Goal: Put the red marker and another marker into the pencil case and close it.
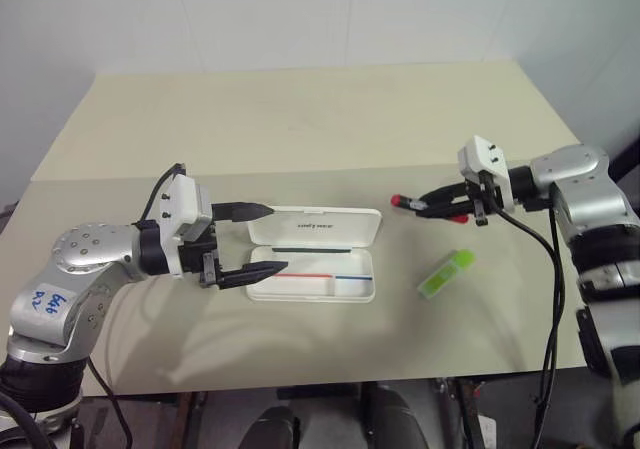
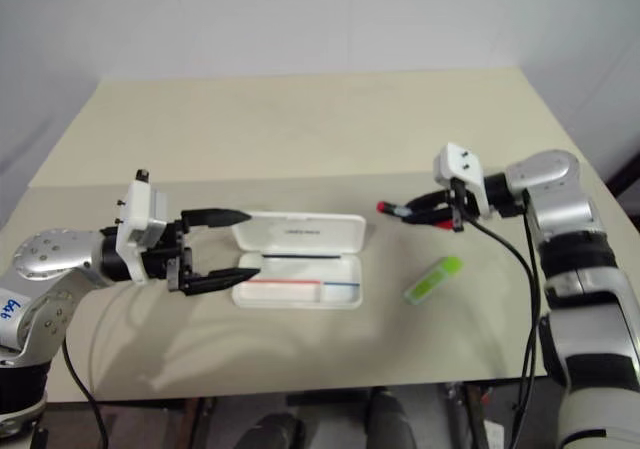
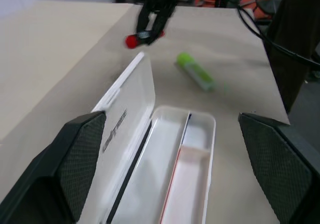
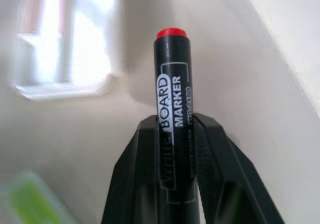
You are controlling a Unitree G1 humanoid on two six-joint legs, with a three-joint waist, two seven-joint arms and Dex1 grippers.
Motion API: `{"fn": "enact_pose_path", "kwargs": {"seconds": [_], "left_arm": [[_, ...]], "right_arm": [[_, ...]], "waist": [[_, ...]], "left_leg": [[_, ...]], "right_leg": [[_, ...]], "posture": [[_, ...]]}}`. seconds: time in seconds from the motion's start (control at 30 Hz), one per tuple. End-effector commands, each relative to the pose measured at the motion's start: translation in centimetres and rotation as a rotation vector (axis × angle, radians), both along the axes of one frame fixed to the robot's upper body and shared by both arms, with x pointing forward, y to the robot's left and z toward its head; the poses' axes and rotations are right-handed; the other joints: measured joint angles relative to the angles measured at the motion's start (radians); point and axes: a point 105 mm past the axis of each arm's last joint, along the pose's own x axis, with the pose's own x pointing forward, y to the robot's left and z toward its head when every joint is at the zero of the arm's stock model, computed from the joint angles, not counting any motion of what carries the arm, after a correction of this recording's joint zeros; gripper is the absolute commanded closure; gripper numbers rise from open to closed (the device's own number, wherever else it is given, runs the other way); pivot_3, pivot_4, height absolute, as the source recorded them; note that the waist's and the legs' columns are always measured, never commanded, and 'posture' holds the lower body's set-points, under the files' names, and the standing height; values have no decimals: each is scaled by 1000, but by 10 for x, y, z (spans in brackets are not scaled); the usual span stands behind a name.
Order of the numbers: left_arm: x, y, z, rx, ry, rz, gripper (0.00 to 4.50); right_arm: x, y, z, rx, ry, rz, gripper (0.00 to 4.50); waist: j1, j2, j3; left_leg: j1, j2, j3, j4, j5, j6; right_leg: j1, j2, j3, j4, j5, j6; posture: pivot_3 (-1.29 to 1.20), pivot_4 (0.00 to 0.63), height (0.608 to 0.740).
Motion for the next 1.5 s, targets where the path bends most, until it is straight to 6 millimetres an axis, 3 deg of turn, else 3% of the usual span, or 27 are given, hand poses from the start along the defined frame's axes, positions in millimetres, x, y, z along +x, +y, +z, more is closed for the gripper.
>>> {"fn": "enact_pose_path", "kwargs": {"seconds": [0.03,0.2,0.43,0.7,1.03,1.3,1.5], "left_arm": [[-2,8,7,18,-45,11,0],[-2,11,6,27,-44,15,0],[-3,17,6,47,-35,28,0],[-11,27,-1,120,-19,39,0],[-19,38,-8,167,-8,61,0],[-18,34,-7,161,-20,63,0],[-16,30,-7,153,-28,54,0]], "right_arm": [[-35,10,15,23,80,136,3929],[-55,5,8,0,143,117,3929],[-78,34,3,75,176,167,3929],[-70,70,-8,137,138,188,3929],[-60,100,-18,170,91,204,3929],[-55,126,-24,184,50,238,3929],[-54,136,-28,178,26,273,3929]], "waist": [[7,0,0],[12,0,0],[8,0,0],[9,0,0],[9,0,0],[7,0,0],[6,0,0]], "left_leg": [[0,0,0,0,0,0],[0,0,2,1,0,0],[1,0,7,1,0,0],[2,1,7,1,-1,0],[1,1,7,0,-1,1],[1,1,7,0,-1,1],[1,1,7,0,-1,0]], "right_leg": [[0,0,0,0,0,0],[1,0,0,0,0,0],[1,0,0,0,0,0],[1,0,1,1,0,0],[0,0,0,0,0,0],[0,1,0,0,0,0],[0,1,0,0,0,0]], "posture": [[0,150,740],[0,150,740],[0,150,740],[0,150,740],[0,150,740],[0,150,740],[0,150,740]]}}
